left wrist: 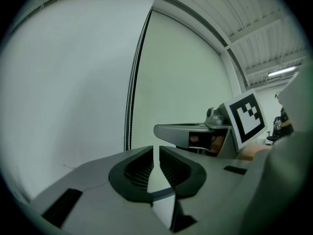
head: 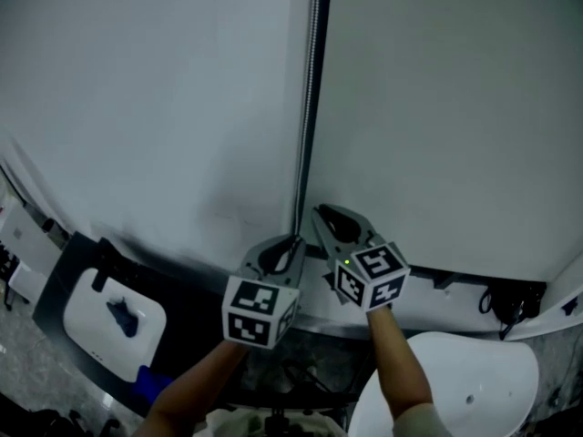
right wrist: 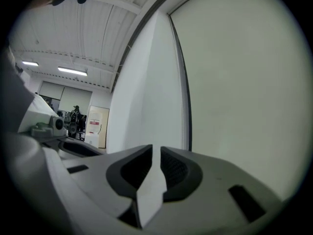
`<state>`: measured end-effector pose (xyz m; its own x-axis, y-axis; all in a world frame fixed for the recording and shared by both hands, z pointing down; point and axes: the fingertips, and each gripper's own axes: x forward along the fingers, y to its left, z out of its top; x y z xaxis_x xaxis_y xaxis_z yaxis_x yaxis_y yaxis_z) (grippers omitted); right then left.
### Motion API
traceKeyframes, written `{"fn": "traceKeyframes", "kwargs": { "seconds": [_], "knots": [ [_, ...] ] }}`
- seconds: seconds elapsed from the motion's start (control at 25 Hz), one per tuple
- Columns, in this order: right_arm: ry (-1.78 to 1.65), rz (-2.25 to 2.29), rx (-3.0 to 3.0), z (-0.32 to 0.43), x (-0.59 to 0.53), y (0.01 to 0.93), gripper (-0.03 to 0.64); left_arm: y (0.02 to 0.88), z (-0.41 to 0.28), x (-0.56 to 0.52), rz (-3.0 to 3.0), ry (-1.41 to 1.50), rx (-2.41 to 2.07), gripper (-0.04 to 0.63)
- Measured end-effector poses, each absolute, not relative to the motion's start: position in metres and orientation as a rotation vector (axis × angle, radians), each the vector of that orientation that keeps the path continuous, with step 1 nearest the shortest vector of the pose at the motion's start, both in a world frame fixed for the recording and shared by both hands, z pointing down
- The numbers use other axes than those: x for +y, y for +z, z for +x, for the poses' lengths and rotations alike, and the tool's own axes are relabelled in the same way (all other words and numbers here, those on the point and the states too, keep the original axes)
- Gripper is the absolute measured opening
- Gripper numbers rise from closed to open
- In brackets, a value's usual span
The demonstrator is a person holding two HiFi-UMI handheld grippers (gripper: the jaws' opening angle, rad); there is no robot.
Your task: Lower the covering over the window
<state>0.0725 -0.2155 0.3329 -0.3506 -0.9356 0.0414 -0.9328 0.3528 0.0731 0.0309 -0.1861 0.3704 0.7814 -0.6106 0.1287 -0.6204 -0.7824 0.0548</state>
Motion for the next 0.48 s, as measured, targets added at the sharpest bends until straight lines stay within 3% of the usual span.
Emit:
{"fn": "traceKeyframes", "kwargs": {
  "seconds": [0.48],
  "knots": [
    [-0.146,1.4,-2.697,0.085,-0.306,0.316,0.088,0.359,0.06,-0.233,2.816,0.109,-1.122,0.037]
  ]
}}
